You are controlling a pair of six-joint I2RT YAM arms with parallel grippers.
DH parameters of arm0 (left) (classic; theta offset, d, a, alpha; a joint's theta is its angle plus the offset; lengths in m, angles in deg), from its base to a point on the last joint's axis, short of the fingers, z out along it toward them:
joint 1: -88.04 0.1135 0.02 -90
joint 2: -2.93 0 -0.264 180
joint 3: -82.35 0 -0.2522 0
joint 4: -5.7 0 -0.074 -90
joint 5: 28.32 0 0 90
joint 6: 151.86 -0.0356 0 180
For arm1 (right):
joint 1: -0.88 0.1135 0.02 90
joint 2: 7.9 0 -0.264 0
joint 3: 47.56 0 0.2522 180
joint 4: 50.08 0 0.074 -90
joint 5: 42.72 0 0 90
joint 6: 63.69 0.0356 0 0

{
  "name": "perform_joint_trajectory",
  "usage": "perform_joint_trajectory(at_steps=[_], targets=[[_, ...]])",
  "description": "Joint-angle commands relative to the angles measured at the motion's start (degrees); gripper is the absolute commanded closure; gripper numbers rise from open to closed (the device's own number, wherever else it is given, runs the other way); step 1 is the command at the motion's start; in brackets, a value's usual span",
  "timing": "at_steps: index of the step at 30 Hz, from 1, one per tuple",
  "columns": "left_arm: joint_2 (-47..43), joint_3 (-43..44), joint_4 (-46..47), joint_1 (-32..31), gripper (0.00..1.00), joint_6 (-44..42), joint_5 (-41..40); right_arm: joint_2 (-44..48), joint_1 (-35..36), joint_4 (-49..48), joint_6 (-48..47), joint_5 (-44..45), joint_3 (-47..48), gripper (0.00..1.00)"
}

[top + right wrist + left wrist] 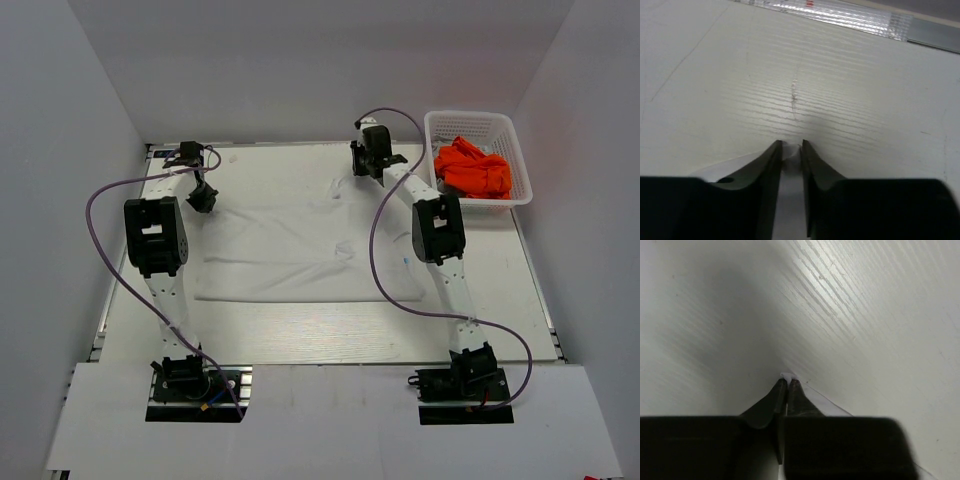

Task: Fold and stack the t-shirts
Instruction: Grap the side of the flattened tshirt furthest away from the robot with both arms

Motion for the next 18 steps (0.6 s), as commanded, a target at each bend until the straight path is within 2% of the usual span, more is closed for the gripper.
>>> perform_joint_trajectory(at_steps=[1,2,3,8,18], targets=[[2.6,-1.18,-1.72,-0.5,1.0,-0.23,2.6,0.48,1.02,-0.05,-1.9,-2.3,0.4,0.78],[2.6,-1.18,-1.72,-0.5,1.0,-0.76,2.61,1.01,1.11,-0.05,-1.73,-2.3,-0.04,0.93],[2.07,-1.7,-1.72,-0.5,1.0,-0.76,2.61,1.71,0.93,-0.05,-1.73,-2.13,-1.52,1.0],[-2.05,-3.99,1.36,-0.5,1.0,-1.9,3.22,7.94,1.28,-3.28,-1.9,-4.06,-6.89,1.0],[-13.13,-12.07,7.06,-1.03,1.0,-2.43,3.22,32.73,2.25,-16.47,-3.31,-6.7,-37.46,1.0]])
